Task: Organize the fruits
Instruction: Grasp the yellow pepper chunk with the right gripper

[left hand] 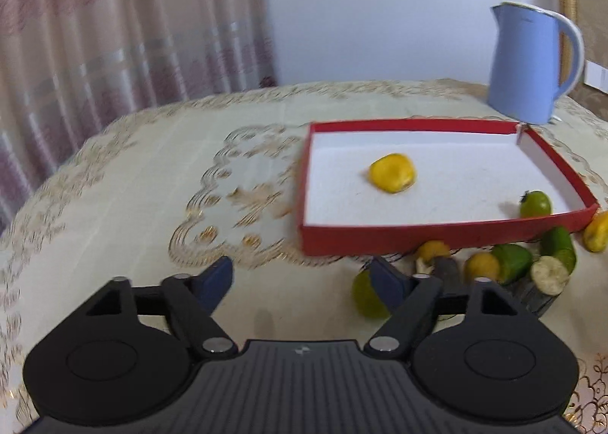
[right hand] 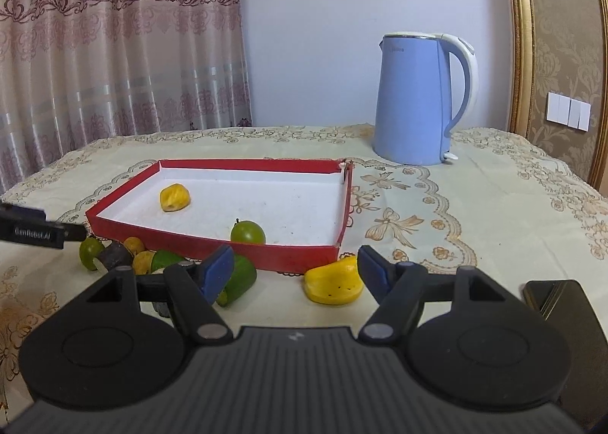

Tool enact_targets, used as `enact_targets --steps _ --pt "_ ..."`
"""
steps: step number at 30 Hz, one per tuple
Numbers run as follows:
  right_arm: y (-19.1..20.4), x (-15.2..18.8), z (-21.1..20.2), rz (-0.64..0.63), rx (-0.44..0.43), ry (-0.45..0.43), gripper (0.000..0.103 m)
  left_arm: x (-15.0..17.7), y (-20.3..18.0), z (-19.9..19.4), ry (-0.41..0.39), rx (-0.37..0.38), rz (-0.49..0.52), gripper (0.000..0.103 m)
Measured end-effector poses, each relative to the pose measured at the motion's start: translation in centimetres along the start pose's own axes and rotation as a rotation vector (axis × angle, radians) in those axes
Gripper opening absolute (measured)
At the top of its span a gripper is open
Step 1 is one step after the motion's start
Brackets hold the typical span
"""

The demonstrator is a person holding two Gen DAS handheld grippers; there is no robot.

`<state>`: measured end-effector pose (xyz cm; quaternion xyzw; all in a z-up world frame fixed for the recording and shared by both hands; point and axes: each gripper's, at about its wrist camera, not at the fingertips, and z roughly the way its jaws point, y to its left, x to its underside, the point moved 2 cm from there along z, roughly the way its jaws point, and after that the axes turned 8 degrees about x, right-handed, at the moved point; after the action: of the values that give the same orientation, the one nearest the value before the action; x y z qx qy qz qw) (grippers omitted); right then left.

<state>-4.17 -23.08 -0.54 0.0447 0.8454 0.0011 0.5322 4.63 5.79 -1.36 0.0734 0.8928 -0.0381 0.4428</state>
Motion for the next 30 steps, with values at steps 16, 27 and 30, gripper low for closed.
enact_targets --steps 16,27,30 --pt "-1.5 0.5 5.0 -0.086 0.069 0.120 0.055 -0.2 -2.0 0.4 -0.010 0.005 0.006 0.073" --pt "-0.6 1.1 7.5 -0.136 0.071 0.175 0.045 -0.2 -0.5 -1.3 -0.039 -0.013 -0.042 0.073" --pt "-0.8 1.1 6.5 -0.133 0.088 0.158 0.045 0.0 -0.2 -1.3 -0.028 0.022 -0.052 0.073"
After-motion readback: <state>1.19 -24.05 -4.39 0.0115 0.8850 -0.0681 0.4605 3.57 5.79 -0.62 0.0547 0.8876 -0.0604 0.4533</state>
